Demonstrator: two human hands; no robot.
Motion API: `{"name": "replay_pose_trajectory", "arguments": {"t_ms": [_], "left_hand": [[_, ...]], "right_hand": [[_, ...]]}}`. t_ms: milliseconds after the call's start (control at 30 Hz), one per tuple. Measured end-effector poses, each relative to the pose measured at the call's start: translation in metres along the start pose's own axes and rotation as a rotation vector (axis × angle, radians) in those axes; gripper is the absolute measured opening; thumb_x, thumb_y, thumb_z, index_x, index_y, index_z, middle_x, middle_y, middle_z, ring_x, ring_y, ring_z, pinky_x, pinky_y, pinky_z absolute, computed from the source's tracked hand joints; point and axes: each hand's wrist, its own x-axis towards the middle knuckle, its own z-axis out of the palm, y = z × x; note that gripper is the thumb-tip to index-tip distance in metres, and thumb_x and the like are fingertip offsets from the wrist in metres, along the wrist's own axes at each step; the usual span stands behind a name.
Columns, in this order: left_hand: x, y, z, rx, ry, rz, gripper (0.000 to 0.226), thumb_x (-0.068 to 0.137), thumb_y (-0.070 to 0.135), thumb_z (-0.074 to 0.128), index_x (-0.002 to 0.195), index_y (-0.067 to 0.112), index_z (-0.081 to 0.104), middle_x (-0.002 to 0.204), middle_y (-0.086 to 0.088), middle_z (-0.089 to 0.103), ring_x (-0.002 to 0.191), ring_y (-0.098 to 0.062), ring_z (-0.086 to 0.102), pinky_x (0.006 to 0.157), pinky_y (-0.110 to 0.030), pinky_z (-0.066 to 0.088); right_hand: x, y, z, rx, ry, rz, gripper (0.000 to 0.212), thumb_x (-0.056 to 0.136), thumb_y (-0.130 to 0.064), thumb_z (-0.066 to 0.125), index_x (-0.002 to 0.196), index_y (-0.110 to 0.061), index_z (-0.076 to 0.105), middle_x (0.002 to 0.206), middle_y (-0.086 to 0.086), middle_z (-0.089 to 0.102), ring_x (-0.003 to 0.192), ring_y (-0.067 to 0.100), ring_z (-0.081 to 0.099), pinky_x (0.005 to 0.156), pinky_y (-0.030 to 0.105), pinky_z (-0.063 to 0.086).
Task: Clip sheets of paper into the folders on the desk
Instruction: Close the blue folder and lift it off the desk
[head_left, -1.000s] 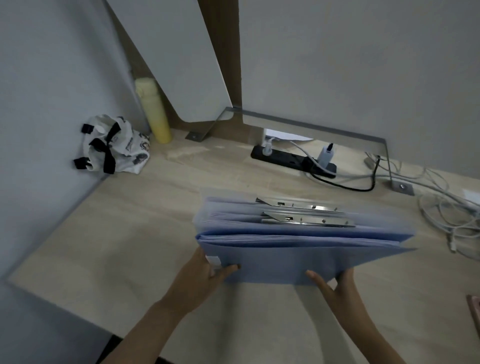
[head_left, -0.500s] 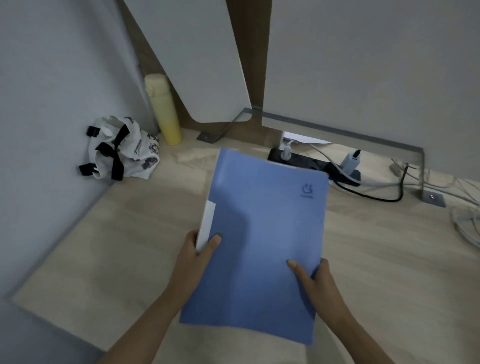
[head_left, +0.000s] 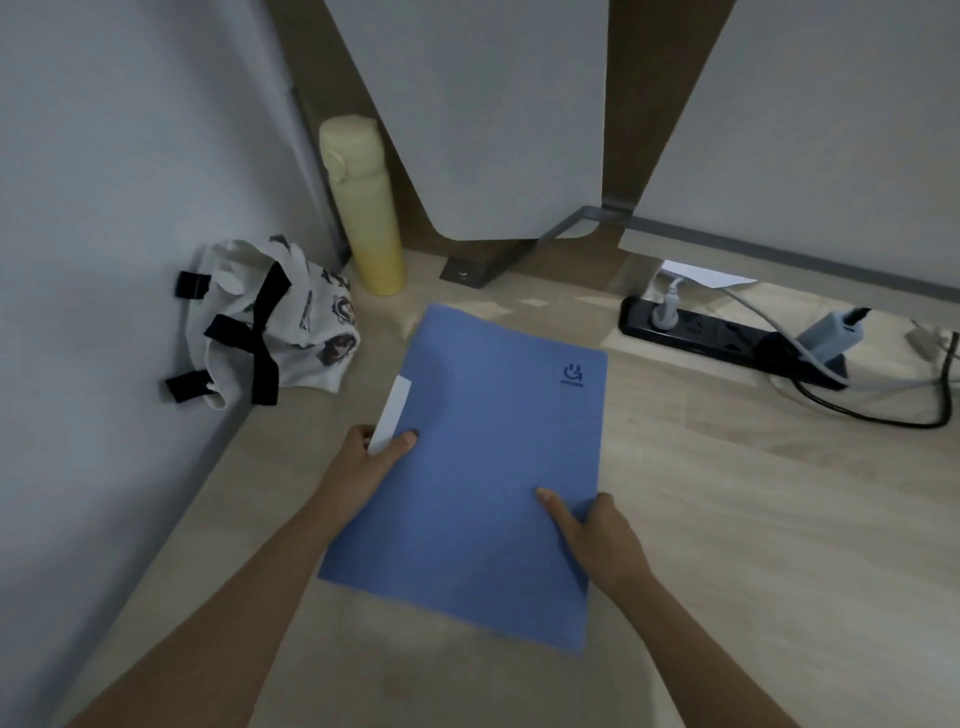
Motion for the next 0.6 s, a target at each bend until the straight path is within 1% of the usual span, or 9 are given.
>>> {"name": "replay_pose_trajectory", "arguments": {"t_ms": [67,133,200,333,367,433,500,567,600], "left_hand": [[0.015,0.008,-0.006,0.018,-0.015,0.023,0.064,0.072,0.058,0.067,0.115,0.012,0.055,0.110,-0.004,0.066,0.094,-0.018,0.066,0.082,-0.036,0.055],[0.023,0.019,-0.009,0.027,-0.025,0.084,0.046,0.078,0.048,0.066,0.105,0.011,0.064,0.106,-0.008,0.070,0.093,-0.022,0.068,0.088,-0.042,0.055],[0.030,0.026,-0.008,0.025,-0.003,0.115,0.032,0.084,0.036,0.064,0.100,0.009,0.068,0.102,-0.009,0.071,0.090,-0.022,0.068,0.085,-0.038,0.055],[0.034,0.028,-0.011,0.229,0.090,0.129,0.064,0.068,0.065,0.058,0.106,0.014,0.063,0.112,-0.005,0.066,0.106,-0.024,0.060,0.097,-0.046,0.047],[0.031,0.026,-0.014,0.272,0.098,0.140,0.069,0.064,0.069,0.058,0.110,0.018,0.058,0.121,-0.004,0.059,0.115,-0.024,0.053,0.101,-0.047,0.043],[0.015,0.024,-0.021,0.290,0.035,0.172,0.083,0.062,0.063,0.069,0.131,0.028,0.038,0.138,-0.001,0.037,0.130,-0.018,0.037,0.108,-0.042,0.035],[0.000,0.014,-0.025,0.400,-0.114,0.232,0.114,0.061,0.054,0.077,0.146,0.035,0.004,0.151,0.009,0.012,0.137,-0.005,0.019,0.112,-0.032,0.027],[-0.014,0.006,-0.029,0.628,-0.232,0.298,0.132,0.057,0.055,0.079,0.144,0.038,-0.019,0.154,0.015,-0.014,0.142,-0.003,0.002,0.110,-0.030,0.027],[-0.017,0.002,-0.030,0.732,-0.257,0.339,0.136,0.054,0.057,0.078,0.141,0.040,-0.025,0.152,0.017,-0.025,0.144,-0.007,-0.004,0.107,-0.031,0.031]], "right_hand": [[0.012,-0.010,0.001,-0.067,0.001,0.016,0.062,0.080,-0.062,0.048,0.103,-0.004,0.044,0.090,0.008,0.056,0.083,0.029,0.056,0.076,0.040,0.048],[0.018,-0.023,-0.001,-0.139,0.010,0.035,0.070,0.080,-0.066,0.044,0.109,-0.003,0.045,0.103,0.012,0.059,0.089,0.030,0.058,0.076,0.038,0.048],[0.023,-0.032,-0.004,-0.281,0.022,0.055,0.075,0.079,-0.071,0.037,0.111,-0.004,0.044,0.103,0.012,0.061,0.088,0.029,0.060,0.072,0.035,0.047],[0.020,-0.039,-0.014,-0.582,0.057,0.025,0.077,0.077,-0.075,0.026,0.112,-0.008,0.044,0.079,0.002,0.054,0.081,0.027,0.059,0.064,0.032,0.042],[0.015,-0.037,-0.016,-0.557,0.087,0.005,0.078,0.076,-0.075,0.027,0.115,-0.008,0.041,0.085,0.004,0.056,0.085,0.028,0.059,0.066,0.033,0.043],[0.000,-0.034,-0.017,-0.392,0.130,-0.079,0.080,0.077,-0.070,0.040,0.132,-0.013,0.029,0.119,0.011,0.051,0.106,0.031,0.055,0.078,0.039,0.047],[-0.017,-0.026,-0.008,-0.307,0.045,-0.217,0.096,0.072,-0.071,0.048,0.145,-0.023,0.009,0.148,0.008,0.024,0.130,0.031,0.039,0.092,0.043,0.046],[-0.031,-0.017,0.011,-0.408,-0.012,-0.342,0.111,0.061,-0.084,0.042,0.147,-0.029,-0.004,0.156,0.009,0.007,0.139,0.033,0.027,0.099,0.046,0.044],[-0.032,-0.009,0.021,-0.511,0.020,-0.399,0.114,0.058,-0.087,0.038,0.147,-0.027,-0.002,0.155,0.014,0.010,0.136,0.039,0.031,0.096,0.048,0.048]]}}
